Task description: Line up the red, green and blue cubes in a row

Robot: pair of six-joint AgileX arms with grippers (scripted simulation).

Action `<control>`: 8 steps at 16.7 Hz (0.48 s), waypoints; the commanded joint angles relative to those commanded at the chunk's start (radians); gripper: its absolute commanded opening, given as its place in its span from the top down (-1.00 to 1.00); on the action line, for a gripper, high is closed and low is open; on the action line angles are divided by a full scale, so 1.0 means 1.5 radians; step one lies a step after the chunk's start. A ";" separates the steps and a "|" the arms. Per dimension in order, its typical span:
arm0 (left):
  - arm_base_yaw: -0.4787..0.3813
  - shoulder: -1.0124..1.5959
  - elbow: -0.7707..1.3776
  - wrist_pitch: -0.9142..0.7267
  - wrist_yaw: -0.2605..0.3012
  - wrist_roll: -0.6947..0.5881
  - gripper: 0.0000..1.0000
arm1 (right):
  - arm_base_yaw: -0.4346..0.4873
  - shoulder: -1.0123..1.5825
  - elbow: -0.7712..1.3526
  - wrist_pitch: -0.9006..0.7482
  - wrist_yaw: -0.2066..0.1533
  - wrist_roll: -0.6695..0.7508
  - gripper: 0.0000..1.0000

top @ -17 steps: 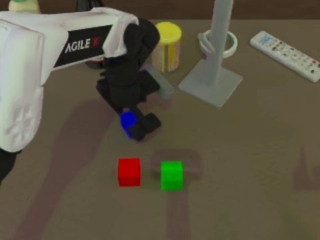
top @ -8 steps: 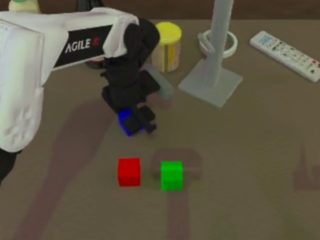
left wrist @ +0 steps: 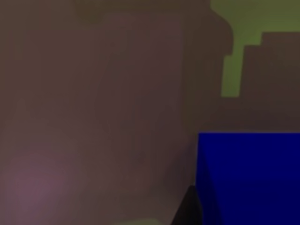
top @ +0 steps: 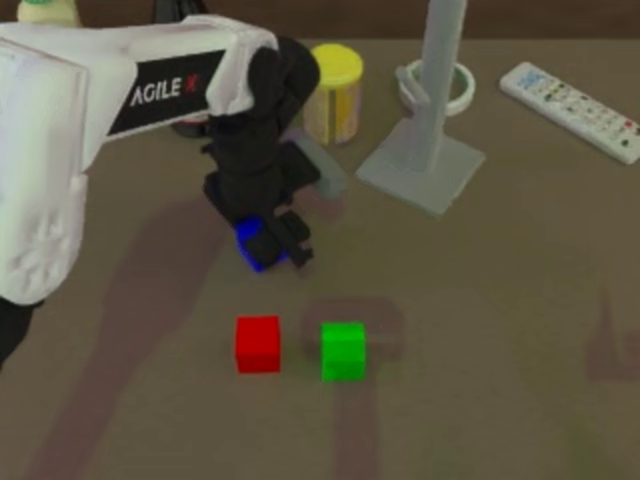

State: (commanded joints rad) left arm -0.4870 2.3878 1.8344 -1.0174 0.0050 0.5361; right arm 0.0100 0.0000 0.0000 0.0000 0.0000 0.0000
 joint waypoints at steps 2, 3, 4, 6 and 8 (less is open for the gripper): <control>0.000 -0.010 0.002 -0.006 0.003 -0.002 1.00 | 0.000 0.000 0.000 0.000 0.000 0.000 -1.00; 0.001 -0.011 0.011 -0.016 0.003 -0.001 1.00 | 0.000 0.000 0.000 0.000 0.000 0.000 -1.00; 0.002 -0.015 0.024 -0.032 0.002 -0.001 1.00 | 0.000 0.000 0.000 0.000 0.000 0.000 -1.00; 0.007 -0.025 0.059 -0.080 0.001 -0.003 1.00 | 0.000 0.000 0.000 0.000 0.000 0.000 -1.00; 0.010 -0.036 0.095 -0.131 0.002 -0.003 1.00 | 0.000 0.000 0.000 0.000 0.000 0.000 -1.00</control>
State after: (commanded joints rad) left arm -0.4715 2.3332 1.9763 -1.2146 0.0077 0.5315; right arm 0.0100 0.0000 0.0000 0.0000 0.0000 0.0000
